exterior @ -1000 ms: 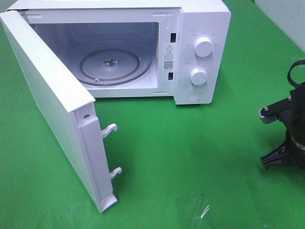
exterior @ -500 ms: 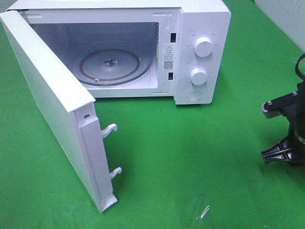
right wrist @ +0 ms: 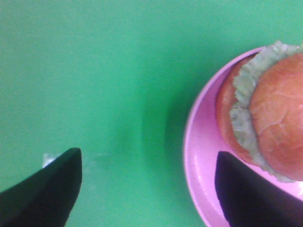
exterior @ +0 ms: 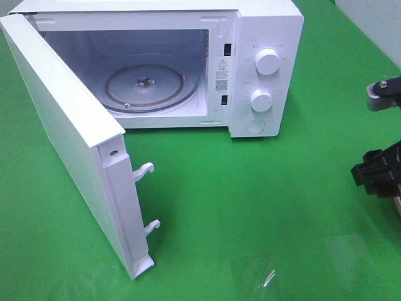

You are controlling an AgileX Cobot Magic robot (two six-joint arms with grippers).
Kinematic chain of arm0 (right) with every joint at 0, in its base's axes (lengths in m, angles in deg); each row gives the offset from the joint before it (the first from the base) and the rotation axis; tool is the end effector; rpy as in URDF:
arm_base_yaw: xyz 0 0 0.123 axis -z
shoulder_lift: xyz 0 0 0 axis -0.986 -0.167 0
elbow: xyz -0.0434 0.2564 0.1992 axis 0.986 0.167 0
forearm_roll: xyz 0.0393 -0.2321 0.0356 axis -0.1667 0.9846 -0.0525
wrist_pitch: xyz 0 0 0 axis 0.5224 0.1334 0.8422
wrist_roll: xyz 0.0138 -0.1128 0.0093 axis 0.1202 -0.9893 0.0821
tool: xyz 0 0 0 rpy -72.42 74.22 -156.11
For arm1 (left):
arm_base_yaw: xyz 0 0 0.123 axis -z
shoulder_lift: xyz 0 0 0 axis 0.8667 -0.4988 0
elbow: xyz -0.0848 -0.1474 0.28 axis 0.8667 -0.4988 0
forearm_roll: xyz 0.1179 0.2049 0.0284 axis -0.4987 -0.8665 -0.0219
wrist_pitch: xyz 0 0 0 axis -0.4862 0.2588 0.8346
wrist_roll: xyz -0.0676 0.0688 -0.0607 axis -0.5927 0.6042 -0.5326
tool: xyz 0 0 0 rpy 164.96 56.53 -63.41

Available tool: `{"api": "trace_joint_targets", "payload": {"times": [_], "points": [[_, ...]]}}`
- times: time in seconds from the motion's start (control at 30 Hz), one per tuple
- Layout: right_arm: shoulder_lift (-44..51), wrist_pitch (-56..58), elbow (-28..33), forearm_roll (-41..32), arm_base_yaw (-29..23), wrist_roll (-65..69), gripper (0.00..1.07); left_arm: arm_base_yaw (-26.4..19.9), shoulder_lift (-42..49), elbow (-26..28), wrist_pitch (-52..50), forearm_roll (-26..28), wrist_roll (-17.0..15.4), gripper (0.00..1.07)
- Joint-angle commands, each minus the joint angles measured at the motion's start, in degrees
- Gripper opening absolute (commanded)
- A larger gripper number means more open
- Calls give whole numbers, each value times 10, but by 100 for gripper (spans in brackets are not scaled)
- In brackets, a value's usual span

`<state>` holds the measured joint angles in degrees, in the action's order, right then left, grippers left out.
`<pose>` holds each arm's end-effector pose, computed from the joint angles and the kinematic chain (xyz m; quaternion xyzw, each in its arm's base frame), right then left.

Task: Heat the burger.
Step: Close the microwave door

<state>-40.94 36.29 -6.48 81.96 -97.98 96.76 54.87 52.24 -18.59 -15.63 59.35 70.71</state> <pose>0.1986 0.0359 0.2418 -0.0941 0.9601 -0.0657 0.2551 -0.0424 -0.0087 0.2630 -0.0373 0.8515 -0.0002 0.5231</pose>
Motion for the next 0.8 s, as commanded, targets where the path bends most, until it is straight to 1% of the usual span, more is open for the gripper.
{"api": "trace_joint_targets", "payload": {"times": [0.03,0.07,0.1,0.13,0.17,0.2,0.23,0.27,0.3,0.33,0.4,0.5,0.57,0.67,0.7,0.73,0.77,0.8], "points": [[58,18,-1,-70,1,-82,80,-1,2,-1,-8,-1,0,94],[58,18,-1,-70,1,-82,80,-1,2,-1,-8,-1,0,94],[92,36,-1,-89,1,-99,80,-1,2,-1,-8,-1,0,94],[92,36,-1,-89,1,-99,80,-1,2,-1,-8,-1,0,94],[121,56,-1,-97,1,-106,80,-1,2,-1,-8,-1,0,94],[121,56,-1,-97,1,-106,80,-1,2,-1,-8,-1,0,94],[159,70,-1,-104,1,-113,79,-1,2,-1,-8,-1,0,94],[159,70,-1,-104,1,-113,79,-1,2,-1,-8,-1,0,94],[193,86,-1,-104,1,-117,79,-1,2,-1,-8,-1,0,94],[193,86,-1,-104,1,-117,79,-1,2,-1,-8,-1,0,94],[263,127,-1,-105,1,-125,78,-1,2,-1,-8,-1,0,94],[280,136,-1,-105,1,-125,77,-1,2,-1,-8,-1,0,94],[340,180,-1,-106,1,-125,77,-1,2,-1,-8,-1,0,94],[366,201,-1,-107,1,-126,76,-1,2,-1,-8,-1,0,94],[394,217,0,-107,1,-128,76,-1,2,-1,-8,-1,0,94],[394,217,0,-107,1,-128,76,-1,2,-1,-8,-1,0,94],[432,225,1,-109,1,-133,76,-1,2,-1,-8,-1,0,94],[432,225,1,-109,1,-133,76,-1,2,-1,-8,-1,0,94]]}}
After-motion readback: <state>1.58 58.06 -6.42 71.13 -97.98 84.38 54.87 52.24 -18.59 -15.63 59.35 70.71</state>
